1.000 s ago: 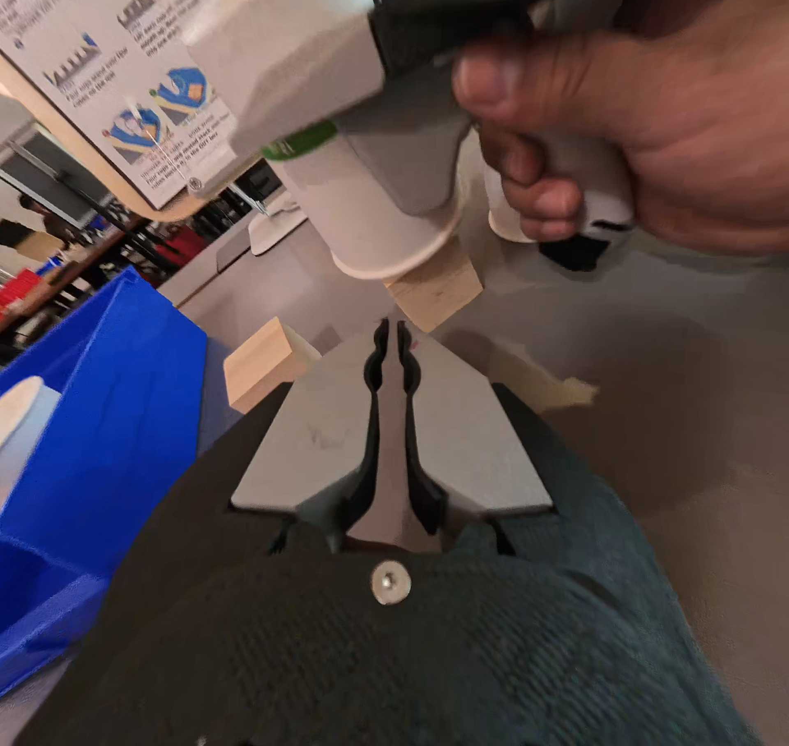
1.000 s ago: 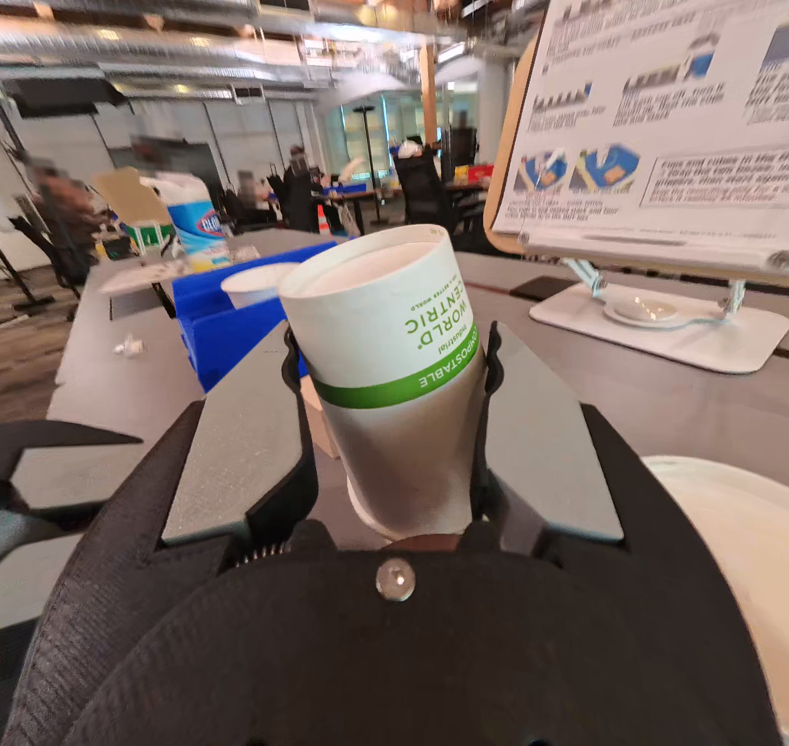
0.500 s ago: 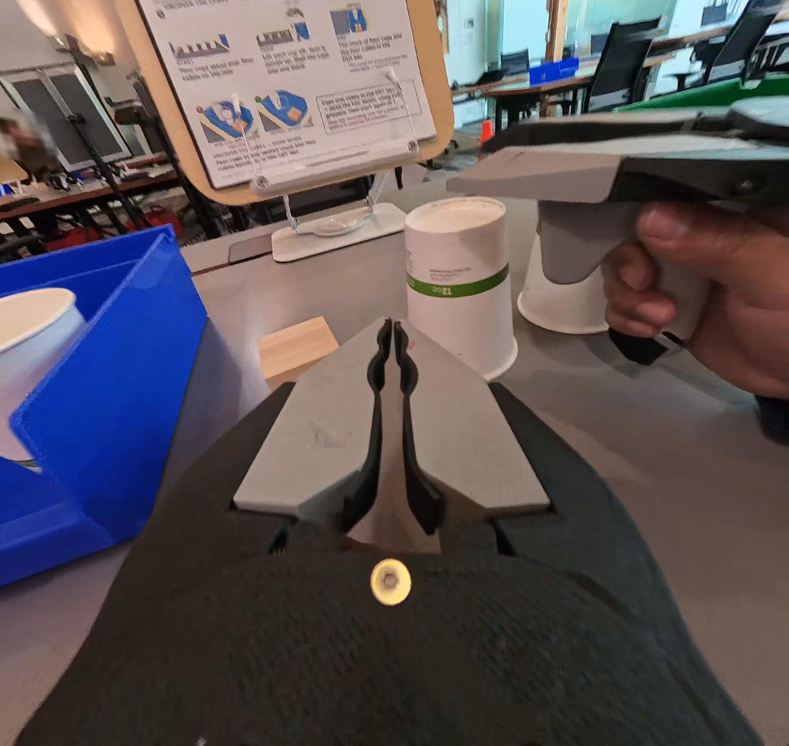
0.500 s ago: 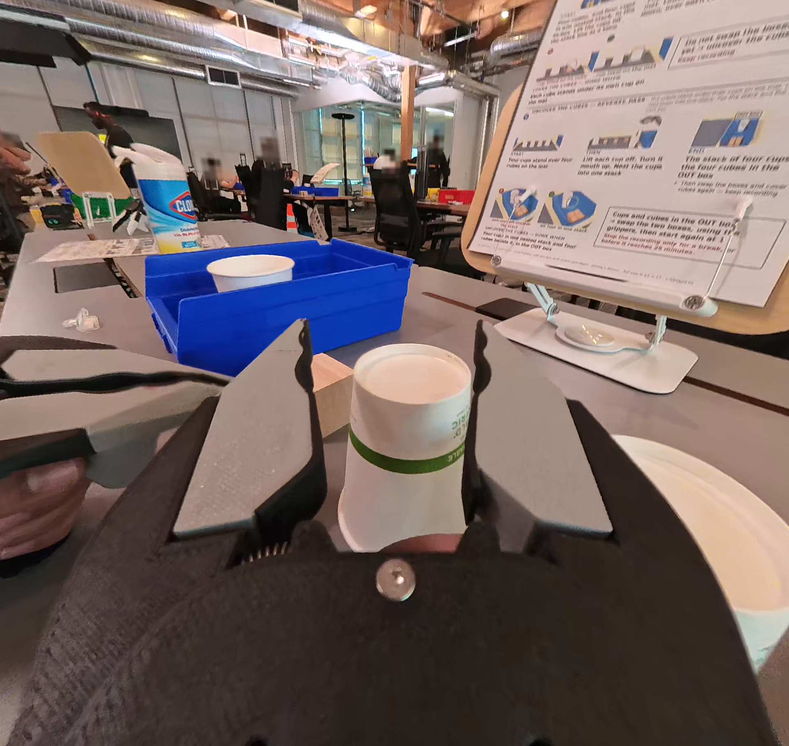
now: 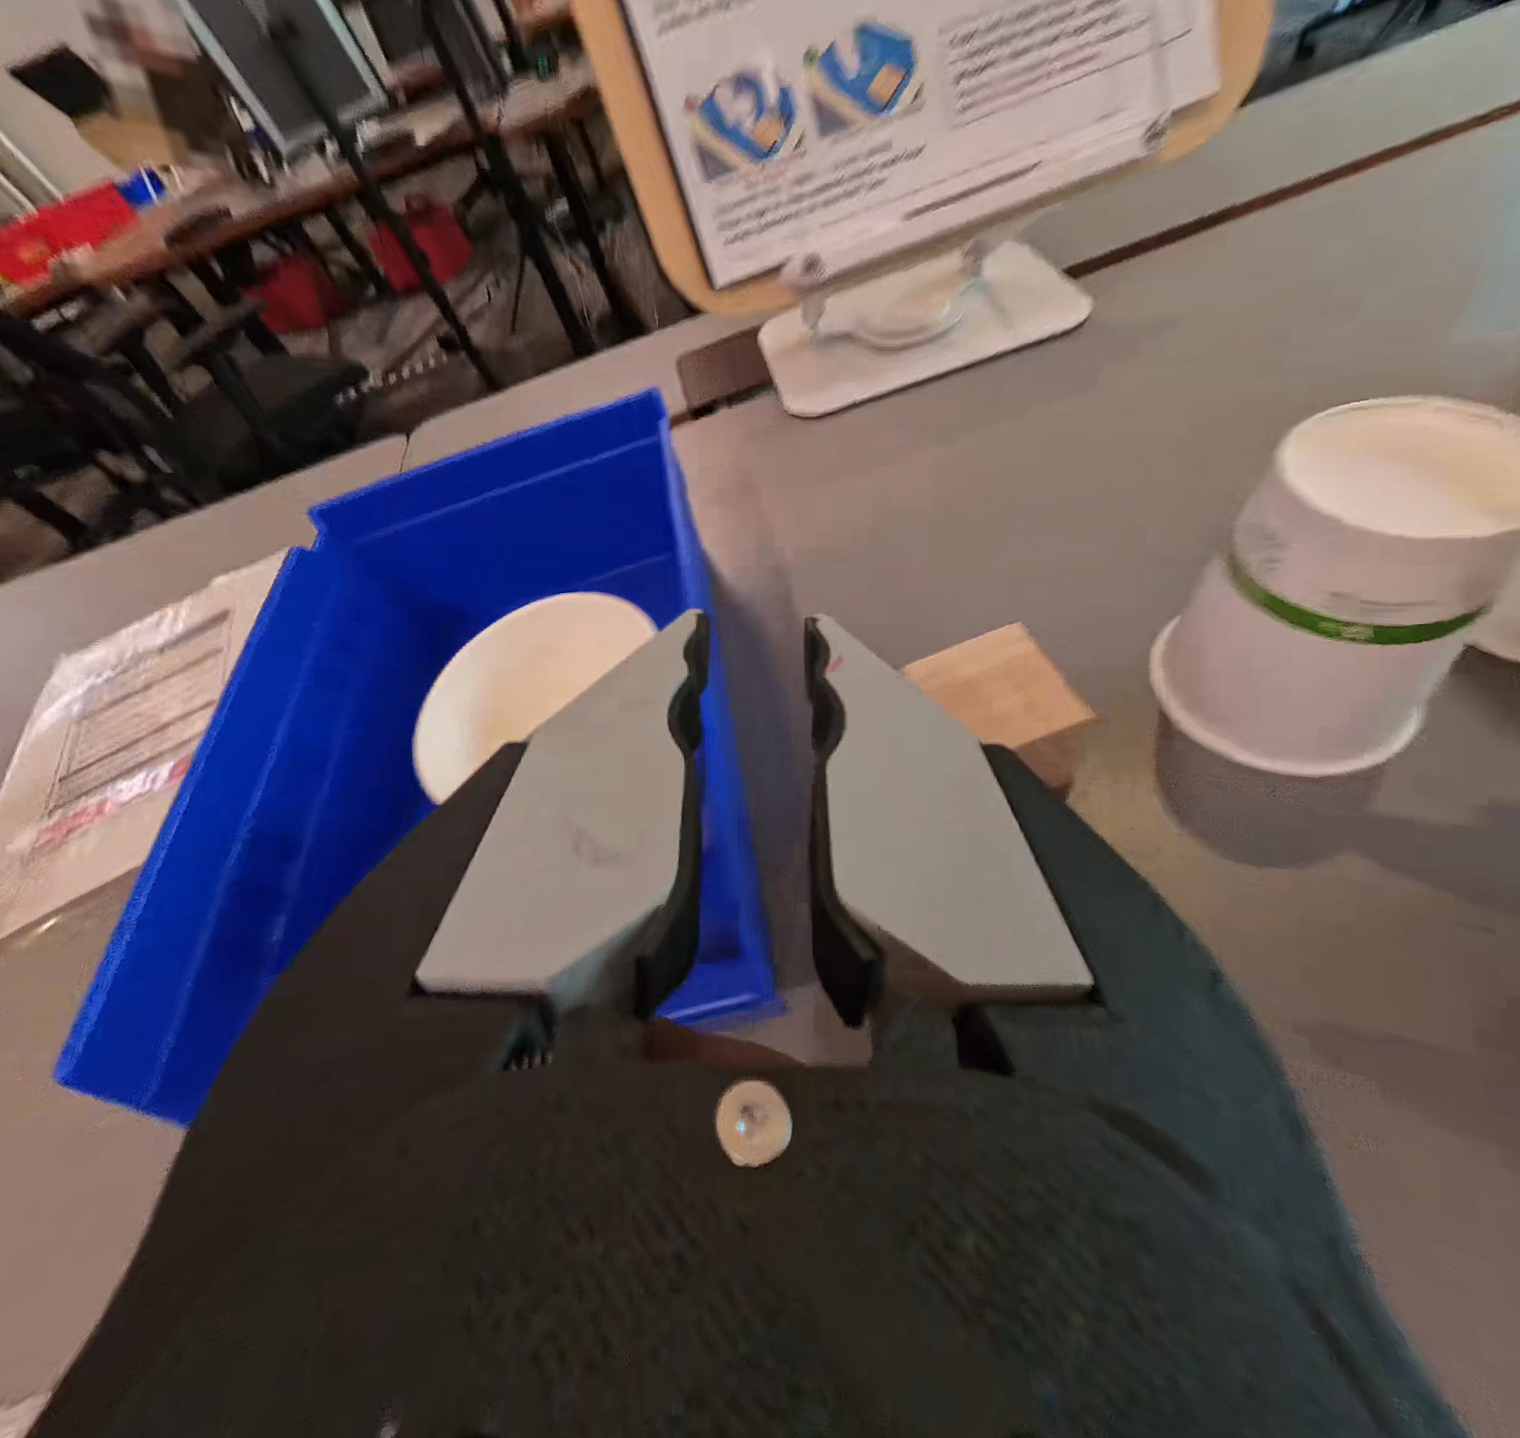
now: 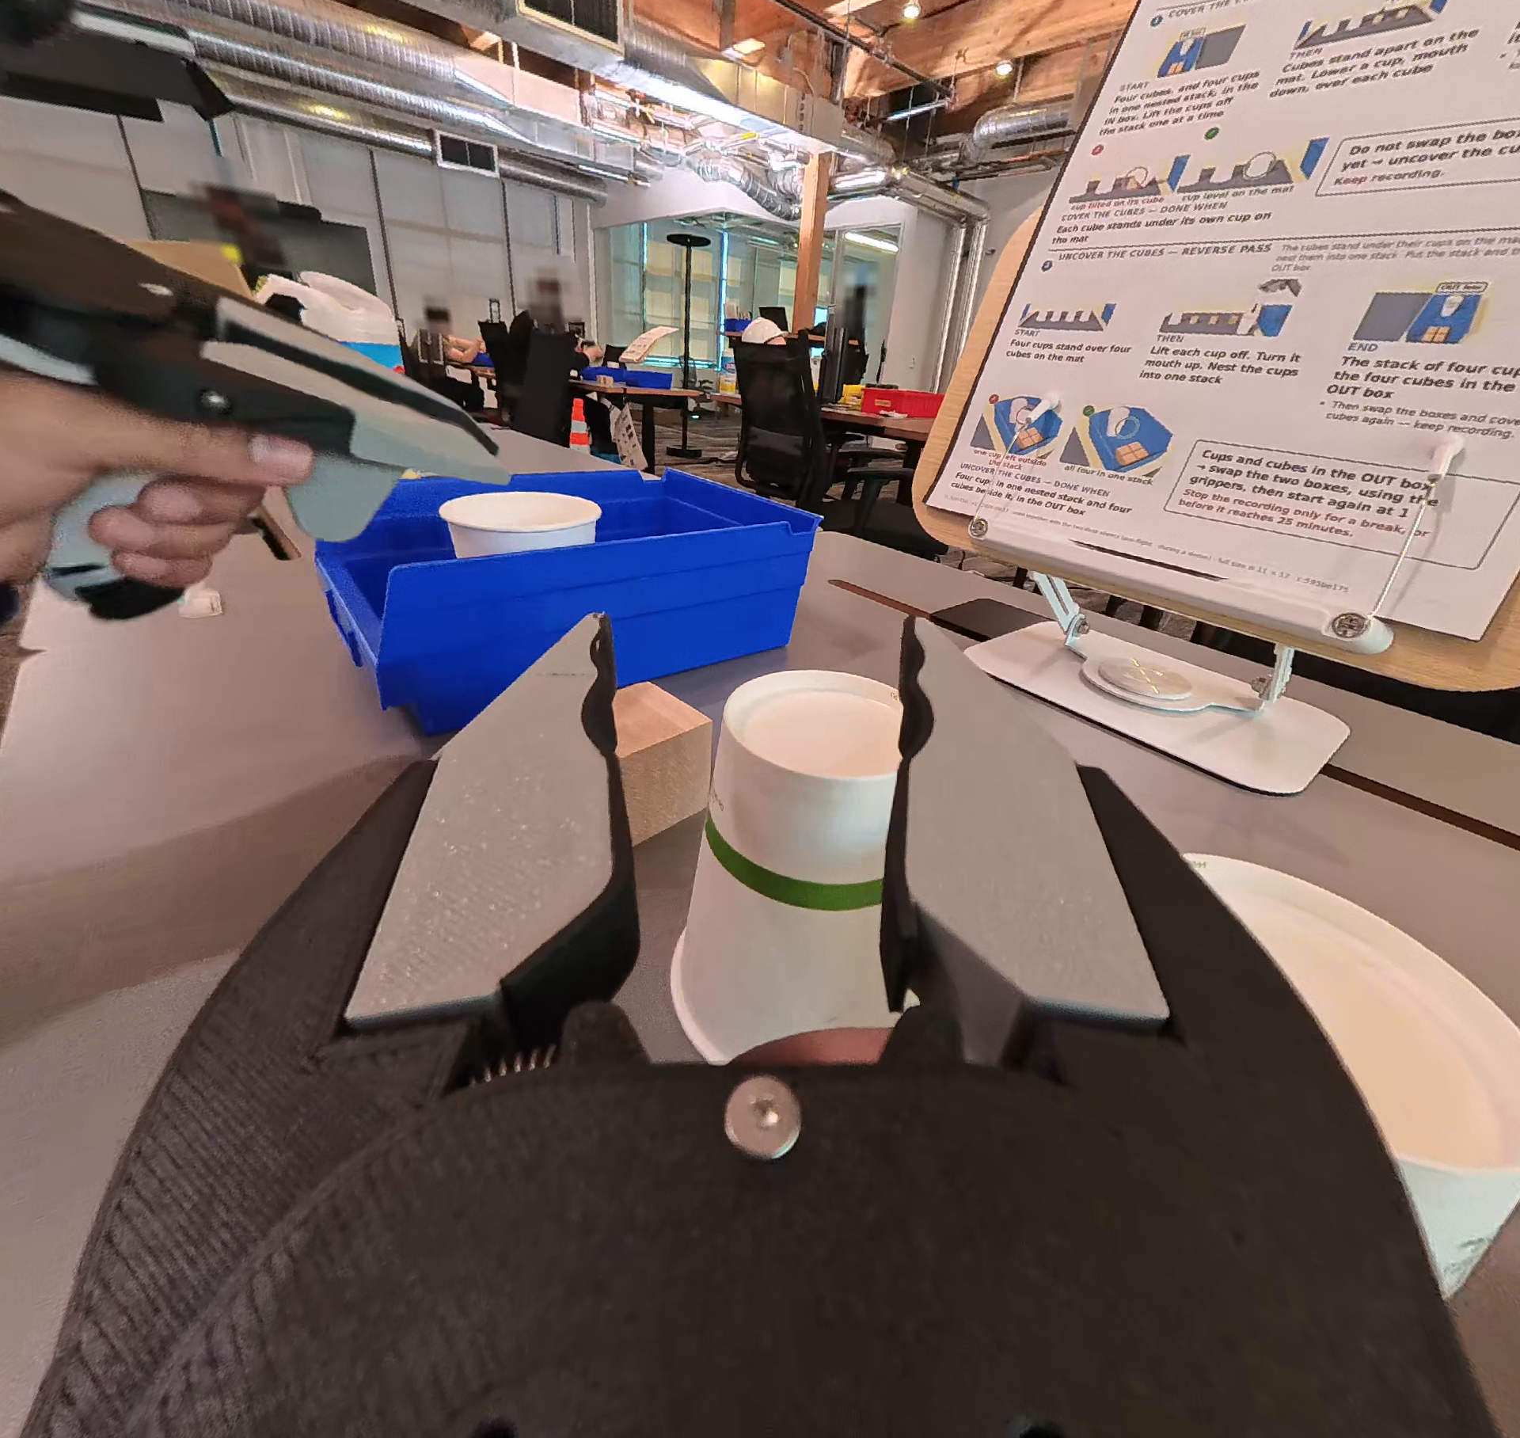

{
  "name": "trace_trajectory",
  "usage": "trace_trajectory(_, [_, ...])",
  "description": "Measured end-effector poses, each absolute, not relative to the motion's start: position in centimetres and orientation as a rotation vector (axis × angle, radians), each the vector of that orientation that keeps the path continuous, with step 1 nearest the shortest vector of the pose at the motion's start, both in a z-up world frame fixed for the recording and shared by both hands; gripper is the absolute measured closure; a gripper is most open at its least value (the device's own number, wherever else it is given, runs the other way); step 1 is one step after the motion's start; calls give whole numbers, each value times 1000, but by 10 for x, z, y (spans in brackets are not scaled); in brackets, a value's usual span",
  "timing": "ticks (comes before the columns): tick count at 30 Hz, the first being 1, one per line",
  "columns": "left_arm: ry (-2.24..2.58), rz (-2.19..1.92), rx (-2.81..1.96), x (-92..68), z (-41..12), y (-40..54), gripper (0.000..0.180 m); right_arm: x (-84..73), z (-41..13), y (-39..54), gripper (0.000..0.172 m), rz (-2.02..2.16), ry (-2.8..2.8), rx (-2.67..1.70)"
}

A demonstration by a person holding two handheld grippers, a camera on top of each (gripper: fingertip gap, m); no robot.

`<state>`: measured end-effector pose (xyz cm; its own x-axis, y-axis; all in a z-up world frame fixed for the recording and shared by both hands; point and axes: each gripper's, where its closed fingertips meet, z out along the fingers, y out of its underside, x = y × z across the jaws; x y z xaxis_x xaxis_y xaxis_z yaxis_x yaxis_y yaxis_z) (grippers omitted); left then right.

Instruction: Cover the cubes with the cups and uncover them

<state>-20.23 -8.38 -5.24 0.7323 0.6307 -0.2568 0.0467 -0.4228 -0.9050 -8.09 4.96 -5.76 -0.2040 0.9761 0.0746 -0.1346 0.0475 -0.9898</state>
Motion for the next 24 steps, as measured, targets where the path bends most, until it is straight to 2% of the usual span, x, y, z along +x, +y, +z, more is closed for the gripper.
trace_trajectory(5, [-540,783,-2143,-250,-93,-114,156,-81,-58,47,106,1380,-1297,-959])
trace_trajectory(7, [-535,771,-2246,-254,-116,-120,160,-81,-59,46,107,1379,-1301,-959])
trace_trajectory(9, [-536,816,-2232,-259,-115,-123,178,-81,-59,46,107,1382,-1306,-959])
trace_trajectory(11, [-562,901,-2144,-258,-95,-127,180,-81,-61,44,107,1381,-1317,-957])
trace_trajectory(14, [-444,1056,-1886,-224,-33,-119,180,-80,-63,33,108,1415,-1375,-932])
trace_trajectory(17, [-246,942,-1562,-149,20,-85,180,-71,-65,2,106,1555,-1492,-856])
trace_trajectory(19, [-156,803,-1413,-97,34,-64,180,-58,-66,-29,108,1756,-1625,-802])
trace_trajectory(24, [-61,508,-1146,-12,31,-39,180,-26,-46,-54,91,2342,-1717,-803])
